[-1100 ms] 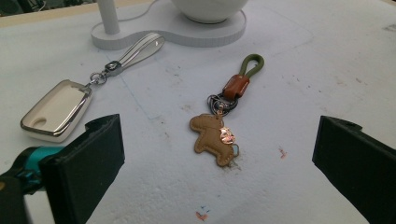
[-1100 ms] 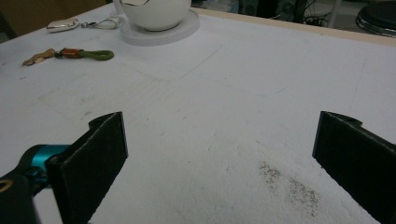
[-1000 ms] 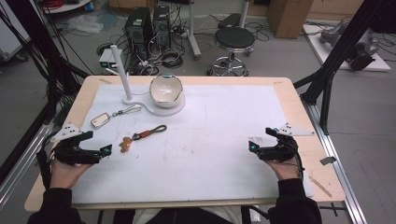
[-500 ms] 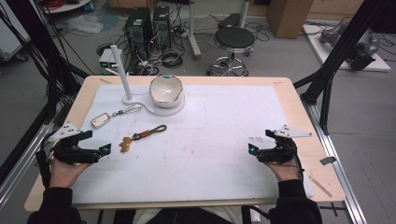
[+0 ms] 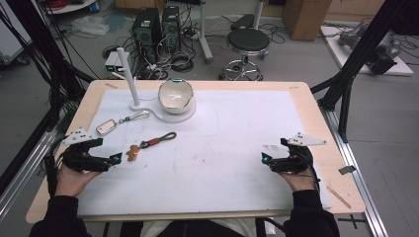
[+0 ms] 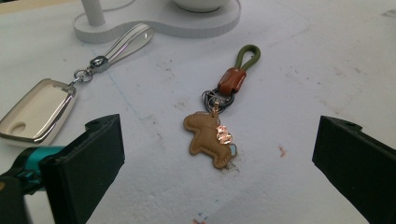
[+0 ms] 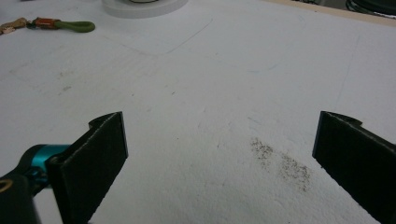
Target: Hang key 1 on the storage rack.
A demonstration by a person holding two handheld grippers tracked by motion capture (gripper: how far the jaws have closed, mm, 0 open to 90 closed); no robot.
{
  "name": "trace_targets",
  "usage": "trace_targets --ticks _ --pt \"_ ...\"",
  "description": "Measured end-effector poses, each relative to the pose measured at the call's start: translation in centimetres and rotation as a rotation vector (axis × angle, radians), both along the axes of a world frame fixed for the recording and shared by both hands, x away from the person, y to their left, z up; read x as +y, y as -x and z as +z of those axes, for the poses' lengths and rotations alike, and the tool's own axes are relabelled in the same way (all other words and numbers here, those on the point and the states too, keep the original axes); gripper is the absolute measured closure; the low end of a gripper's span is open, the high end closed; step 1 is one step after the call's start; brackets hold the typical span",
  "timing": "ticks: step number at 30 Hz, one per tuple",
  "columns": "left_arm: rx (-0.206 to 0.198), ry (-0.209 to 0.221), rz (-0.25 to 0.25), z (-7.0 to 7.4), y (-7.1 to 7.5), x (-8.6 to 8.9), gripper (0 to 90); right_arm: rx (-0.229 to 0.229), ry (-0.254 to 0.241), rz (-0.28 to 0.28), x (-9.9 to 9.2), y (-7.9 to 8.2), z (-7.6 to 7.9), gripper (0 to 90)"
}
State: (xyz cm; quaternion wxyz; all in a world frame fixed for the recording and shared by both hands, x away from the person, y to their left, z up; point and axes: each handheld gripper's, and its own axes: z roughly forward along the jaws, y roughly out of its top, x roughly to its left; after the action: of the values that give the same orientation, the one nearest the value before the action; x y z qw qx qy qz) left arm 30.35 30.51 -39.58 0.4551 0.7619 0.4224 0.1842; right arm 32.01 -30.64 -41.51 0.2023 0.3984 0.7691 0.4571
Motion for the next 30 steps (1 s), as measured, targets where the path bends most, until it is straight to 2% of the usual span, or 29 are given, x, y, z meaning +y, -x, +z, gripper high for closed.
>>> trace_targets --ticks 6,10,15,20,21,30 --pt "0.012 -0.022 -0.017 0.4 -0.8 -0.8 2.7 -0.006 0.000 -0.001 0.0 -0.1 0.0 2.2" --pt "0.037 -0.050 -0.057 0.3 -1.3 -1.8 2.7 -0.007 0.005 -0.005 0.0 -0.1 -0.1 2.2" --pt "0.041 -0.048 -0.065 0.5 -1.8 -2.3 2.7 0.001 0.008 -0.004 0.0 -0.2 -0.2 2.2" --pt "0.047 -0.080 -0.101 1.1 -2.6 -3.1 2.7 0.001 0.014 0.002 0.2 -0.1 -0.2 2.1" --pt "0.057 -0.104 -0.116 1.2 -3.0 -3.4 2.7 -0.004 0.008 0.007 0.2 -0.1 -0.2 2.2" --pt "0.095 -0.144 -0.141 1.0 -4.4 -4.0 2.7 -0.014 -0.007 0.005 0.0 0.0 0.0 2.1"
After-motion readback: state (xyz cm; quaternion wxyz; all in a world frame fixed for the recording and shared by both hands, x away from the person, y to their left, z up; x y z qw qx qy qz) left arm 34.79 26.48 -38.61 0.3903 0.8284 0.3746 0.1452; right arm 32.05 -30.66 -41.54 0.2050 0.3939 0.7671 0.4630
